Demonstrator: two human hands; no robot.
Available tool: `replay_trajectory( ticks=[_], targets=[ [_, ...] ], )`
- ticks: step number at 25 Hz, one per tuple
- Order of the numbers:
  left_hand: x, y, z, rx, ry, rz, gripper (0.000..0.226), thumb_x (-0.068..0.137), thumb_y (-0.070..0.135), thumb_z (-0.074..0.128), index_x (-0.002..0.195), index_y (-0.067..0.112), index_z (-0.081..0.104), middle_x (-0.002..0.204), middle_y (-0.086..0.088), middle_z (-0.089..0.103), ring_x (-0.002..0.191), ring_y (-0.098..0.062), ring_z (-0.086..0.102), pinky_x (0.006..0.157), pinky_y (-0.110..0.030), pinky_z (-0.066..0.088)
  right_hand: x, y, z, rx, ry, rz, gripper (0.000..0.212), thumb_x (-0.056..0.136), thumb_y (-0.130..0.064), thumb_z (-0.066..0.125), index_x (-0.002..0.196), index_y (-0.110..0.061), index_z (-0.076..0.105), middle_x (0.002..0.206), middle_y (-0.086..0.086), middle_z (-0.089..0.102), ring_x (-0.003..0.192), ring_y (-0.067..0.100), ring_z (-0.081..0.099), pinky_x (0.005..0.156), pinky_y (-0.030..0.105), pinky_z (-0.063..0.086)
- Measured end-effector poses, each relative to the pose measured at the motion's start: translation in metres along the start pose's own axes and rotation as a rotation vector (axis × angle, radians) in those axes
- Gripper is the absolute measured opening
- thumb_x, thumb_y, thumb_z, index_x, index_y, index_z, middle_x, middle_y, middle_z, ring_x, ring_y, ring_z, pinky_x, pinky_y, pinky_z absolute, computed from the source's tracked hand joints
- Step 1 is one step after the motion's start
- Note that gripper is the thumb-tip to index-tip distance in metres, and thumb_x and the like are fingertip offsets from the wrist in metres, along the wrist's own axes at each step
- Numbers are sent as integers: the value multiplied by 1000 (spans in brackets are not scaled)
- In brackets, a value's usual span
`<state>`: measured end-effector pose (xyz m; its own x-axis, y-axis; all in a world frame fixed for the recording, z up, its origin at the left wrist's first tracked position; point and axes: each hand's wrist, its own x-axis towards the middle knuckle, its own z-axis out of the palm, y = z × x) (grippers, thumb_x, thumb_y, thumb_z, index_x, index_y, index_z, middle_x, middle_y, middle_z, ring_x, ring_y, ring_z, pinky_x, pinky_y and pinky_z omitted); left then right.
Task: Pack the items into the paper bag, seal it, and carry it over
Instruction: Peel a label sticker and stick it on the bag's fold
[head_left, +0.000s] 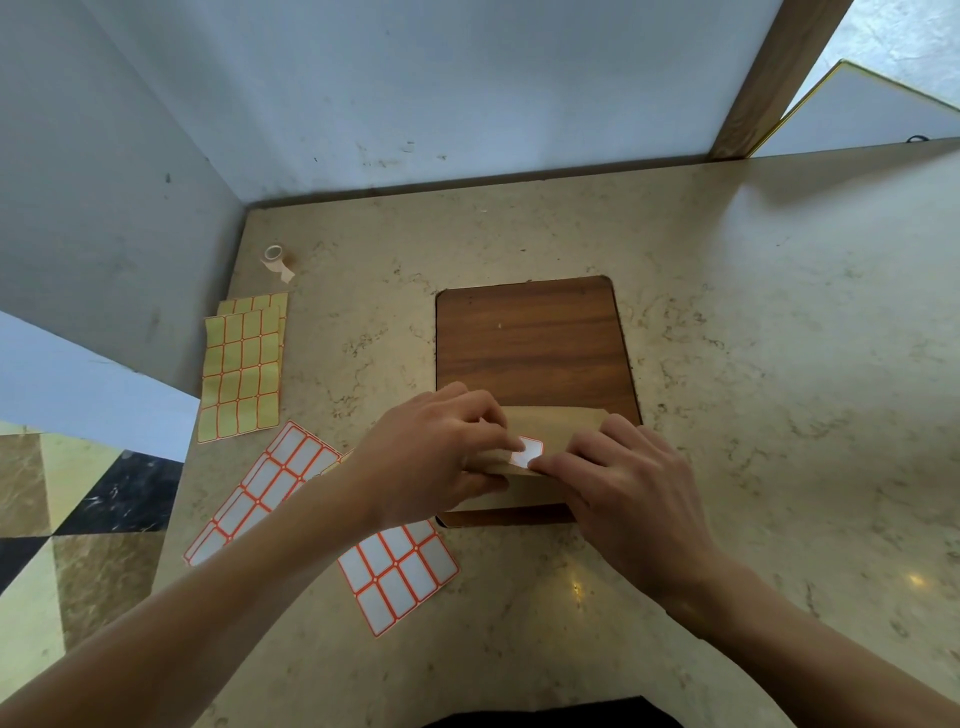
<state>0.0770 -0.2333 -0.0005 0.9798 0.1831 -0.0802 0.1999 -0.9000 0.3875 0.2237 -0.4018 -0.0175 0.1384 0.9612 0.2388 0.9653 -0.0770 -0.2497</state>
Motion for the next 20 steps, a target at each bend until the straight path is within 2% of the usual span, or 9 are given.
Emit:
replay_trajectory(
  ticks=[2, 7, 11, 16, 20],
  targets=[
    [1, 2, 3, -21, -16, 11, 28, 85, 31, 69, 113, 29, 70, 109, 6, 63, 96, -12, 50, 68, -30, 50, 0, 0, 0, 0, 1, 1, 18, 79, -17, 75, 95, -22, 74, 71, -3, 62, 63, 19, 50, 50, 29, 36],
    [5, 5, 10, 61, 71, 24, 17, 80, 25, 75, 98, 25, 76, 83, 3, 64, 80, -15, 52, 57, -27, 43, 5, -2, -3, -12, -33, 9, 8, 79, -22, 75, 88, -23, 74, 68, -3, 61, 61, 18, 48, 50, 28, 36],
    [5, 7, 15, 125, 138, 21, 9, 79, 26, 75, 87, 23, 75, 79, 2, 62, 77, -15, 50, 55, -28, 41, 12, -5, -4, -52, -58, 23, 7, 78, -23, 75, 85, -23, 74, 65, -3, 59, 60, 18, 48, 48, 28, 36],
    [5, 7, 17, 134, 124, 12, 6, 81, 24, 70, 84, 18, 71, 81, 1, 61, 77, -16, 50, 58, -28, 42, 11, -5, -2, -42, -53, 5, 6, 80, -22, 74, 86, -19, 73, 69, -1, 61, 62, 18, 50, 48, 30, 38],
    [8, 6, 16, 169, 54, 26, 23, 83, 25, 71, 106, 23, 69, 102, 0, 64, 94, -20, 54, 70, -31, 44, 11, -3, 0, -48, -21, 7, 6, 84, -20, 71, 88, -17, 72, 70, 0, 61, 63, 19, 49, 50, 31, 37]
  ],
)
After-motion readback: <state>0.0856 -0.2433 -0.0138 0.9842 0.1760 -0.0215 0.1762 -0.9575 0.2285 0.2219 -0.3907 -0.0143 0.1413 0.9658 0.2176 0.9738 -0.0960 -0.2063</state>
